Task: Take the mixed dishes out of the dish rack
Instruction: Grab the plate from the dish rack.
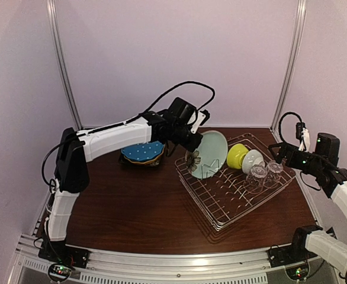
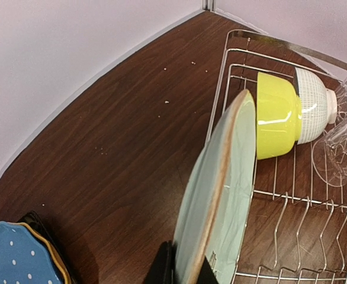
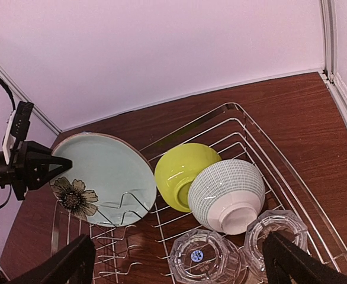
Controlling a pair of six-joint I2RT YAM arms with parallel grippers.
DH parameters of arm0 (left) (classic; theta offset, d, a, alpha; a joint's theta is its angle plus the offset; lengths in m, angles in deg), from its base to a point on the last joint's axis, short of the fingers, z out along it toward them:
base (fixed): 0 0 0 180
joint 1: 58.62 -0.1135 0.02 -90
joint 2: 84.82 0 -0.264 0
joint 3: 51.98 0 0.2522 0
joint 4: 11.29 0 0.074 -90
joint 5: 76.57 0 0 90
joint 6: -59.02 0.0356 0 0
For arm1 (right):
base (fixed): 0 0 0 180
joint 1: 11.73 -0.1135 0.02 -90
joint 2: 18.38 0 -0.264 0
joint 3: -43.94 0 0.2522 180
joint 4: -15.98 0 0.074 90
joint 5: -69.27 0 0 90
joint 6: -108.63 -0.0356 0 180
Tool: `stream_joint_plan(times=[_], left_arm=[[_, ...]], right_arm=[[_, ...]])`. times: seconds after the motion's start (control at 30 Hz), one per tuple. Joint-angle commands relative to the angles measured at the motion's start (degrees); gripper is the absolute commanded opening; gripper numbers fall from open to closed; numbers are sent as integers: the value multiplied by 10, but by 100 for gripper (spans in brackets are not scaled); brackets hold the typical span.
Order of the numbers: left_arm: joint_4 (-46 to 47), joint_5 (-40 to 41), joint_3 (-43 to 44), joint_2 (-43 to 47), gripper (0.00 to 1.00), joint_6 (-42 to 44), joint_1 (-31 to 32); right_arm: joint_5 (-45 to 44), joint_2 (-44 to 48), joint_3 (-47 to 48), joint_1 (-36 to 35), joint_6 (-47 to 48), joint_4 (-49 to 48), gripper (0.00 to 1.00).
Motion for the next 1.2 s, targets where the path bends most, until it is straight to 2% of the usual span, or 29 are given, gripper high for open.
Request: stream_joint_plan(times=[0.0,0.8,0.93,1.17], left_arm=[[76,9,36,74,0,-27,1],[91,15,35,139,0,-24,-4],[100,-17,21,160,0,-52,-26],[164,-125,-67,223,0,-141,-104]], right_arm=[[-7,8,-8,1,1,0,100],[-5,9,-7,1,-3,-1,100],[-4,6,-5,1,-3,-2,100],[-1,3,-2,1,-5,-5,100]])
